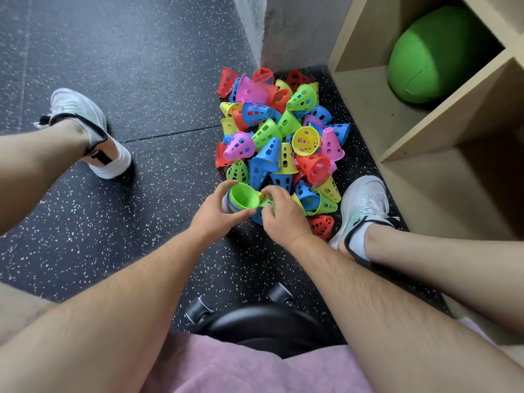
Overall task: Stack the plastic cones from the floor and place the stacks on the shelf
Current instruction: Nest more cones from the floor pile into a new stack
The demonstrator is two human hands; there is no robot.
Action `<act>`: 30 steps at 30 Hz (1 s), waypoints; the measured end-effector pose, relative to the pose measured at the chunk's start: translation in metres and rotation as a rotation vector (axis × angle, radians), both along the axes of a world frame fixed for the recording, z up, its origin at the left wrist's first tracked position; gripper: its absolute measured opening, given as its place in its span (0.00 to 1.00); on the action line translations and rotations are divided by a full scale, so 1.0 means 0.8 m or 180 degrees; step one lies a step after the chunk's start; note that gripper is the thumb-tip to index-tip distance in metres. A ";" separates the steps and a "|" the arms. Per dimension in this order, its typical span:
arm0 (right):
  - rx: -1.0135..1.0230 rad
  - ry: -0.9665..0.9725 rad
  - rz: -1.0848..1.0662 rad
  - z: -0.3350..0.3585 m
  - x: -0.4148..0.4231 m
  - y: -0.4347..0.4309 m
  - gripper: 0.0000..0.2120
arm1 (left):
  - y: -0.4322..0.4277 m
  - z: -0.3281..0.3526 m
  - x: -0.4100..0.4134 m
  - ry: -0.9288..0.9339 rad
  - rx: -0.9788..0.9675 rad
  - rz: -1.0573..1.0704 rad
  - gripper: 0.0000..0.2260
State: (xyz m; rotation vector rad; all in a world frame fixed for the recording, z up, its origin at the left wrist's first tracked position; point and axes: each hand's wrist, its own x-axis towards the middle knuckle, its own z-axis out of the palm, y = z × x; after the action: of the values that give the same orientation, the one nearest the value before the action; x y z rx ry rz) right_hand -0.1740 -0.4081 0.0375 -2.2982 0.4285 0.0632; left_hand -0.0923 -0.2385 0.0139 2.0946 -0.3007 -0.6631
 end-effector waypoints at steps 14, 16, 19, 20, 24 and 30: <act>-0.1034 0.0739 0.0772 -0.019 -0.012 -0.013 0.22 | 0.005 -0.011 0.000 0.0297 -0.0181 0.0151 0.31; -0.0956 0.0624 0.0652 -0.018 -0.012 -0.016 0.22 | 0.004 -0.009 -0.001 0.0302 -0.0172 0.0154 0.31; -0.0643 0.0379 0.0301 -0.015 -0.008 -0.024 0.21 | 0.004 -0.010 0.000 0.0328 -0.0135 0.0175 0.32; -0.0524 0.0292 0.0156 -0.014 -0.007 -0.026 0.22 | 0.004 -0.010 0.001 0.0331 -0.0118 0.0183 0.33; 0.0079 -0.0087 -0.0570 -0.003 0.002 -0.029 0.28 | 0.003 -0.013 0.002 0.0326 -0.0075 0.0202 0.34; 0.0658 -0.0434 -0.1356 0.024 0.020 -0.027 0.27 | -0.008 -0.010 0.002 0.0274 -0.0052 0.0152 0.35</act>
State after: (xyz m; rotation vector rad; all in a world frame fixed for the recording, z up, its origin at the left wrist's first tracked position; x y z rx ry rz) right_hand -0.1582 -0.4299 0.0566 -1.9529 0.7910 -0.2480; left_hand -0.0911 -0.2452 0.0059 2.0451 -0.2066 -0.7176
